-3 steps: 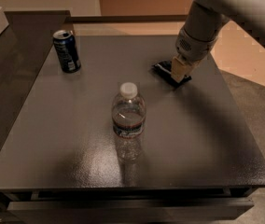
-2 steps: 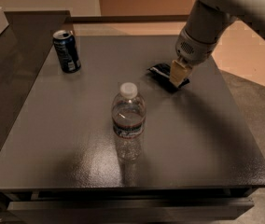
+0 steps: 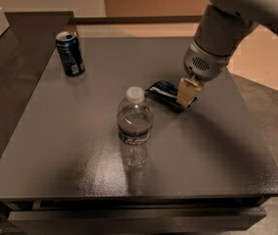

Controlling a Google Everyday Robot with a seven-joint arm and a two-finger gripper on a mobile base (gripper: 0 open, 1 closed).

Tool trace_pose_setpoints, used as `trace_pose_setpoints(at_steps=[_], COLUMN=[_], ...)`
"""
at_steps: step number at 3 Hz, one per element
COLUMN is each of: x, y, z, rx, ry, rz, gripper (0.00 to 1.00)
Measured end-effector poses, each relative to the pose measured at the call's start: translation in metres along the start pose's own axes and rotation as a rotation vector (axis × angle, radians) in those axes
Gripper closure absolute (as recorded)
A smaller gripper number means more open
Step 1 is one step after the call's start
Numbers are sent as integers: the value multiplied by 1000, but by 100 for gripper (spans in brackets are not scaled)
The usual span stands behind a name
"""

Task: Move rxbar blueberry near water bottle

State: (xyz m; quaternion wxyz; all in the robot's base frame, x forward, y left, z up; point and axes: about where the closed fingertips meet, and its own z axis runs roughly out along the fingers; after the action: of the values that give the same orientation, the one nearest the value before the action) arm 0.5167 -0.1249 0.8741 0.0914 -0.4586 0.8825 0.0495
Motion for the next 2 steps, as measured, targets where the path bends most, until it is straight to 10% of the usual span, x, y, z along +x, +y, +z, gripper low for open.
trace_pose_setpoints(at_steps=[2], x=[27], y=[39], z=[1], rx=[-29], ry=[31], rz=[-121], gripper=[100])
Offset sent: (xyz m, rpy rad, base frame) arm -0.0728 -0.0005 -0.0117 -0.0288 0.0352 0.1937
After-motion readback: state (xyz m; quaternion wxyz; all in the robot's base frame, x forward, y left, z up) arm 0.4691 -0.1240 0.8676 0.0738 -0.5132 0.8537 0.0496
